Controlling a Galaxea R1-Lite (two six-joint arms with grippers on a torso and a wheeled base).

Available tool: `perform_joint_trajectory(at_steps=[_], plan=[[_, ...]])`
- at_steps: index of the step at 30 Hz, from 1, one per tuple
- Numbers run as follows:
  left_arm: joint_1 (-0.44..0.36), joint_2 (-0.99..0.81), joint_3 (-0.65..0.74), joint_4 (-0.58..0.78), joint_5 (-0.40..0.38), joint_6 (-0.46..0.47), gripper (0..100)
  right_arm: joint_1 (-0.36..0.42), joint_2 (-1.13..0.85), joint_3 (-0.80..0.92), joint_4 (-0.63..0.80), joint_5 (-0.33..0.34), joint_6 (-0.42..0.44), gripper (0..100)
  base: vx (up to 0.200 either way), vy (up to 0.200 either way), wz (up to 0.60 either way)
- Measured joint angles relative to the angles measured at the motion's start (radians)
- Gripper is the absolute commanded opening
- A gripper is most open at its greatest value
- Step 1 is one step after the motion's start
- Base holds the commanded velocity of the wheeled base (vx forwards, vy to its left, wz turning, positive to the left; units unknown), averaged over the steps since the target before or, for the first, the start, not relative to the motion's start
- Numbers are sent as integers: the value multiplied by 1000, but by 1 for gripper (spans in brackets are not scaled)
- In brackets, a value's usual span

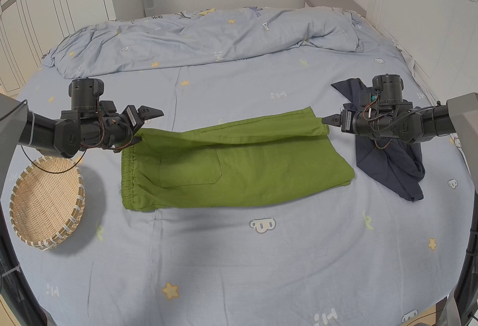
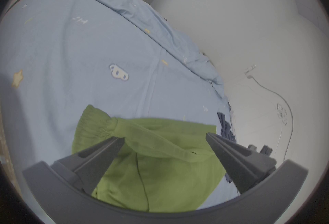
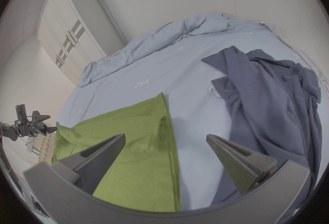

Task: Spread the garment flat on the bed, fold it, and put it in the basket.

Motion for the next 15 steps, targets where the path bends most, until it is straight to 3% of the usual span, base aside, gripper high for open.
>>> perform_joint_trajectory(at_steps=[7,15], plan=[[39,132,-166,1,11,-64,100,-11,-66,50,-14,6,46,100,0,0,0],[49,163,-185,1,18,-87,100,-15,-117,127,-60,9,73,100,0,0,0]])
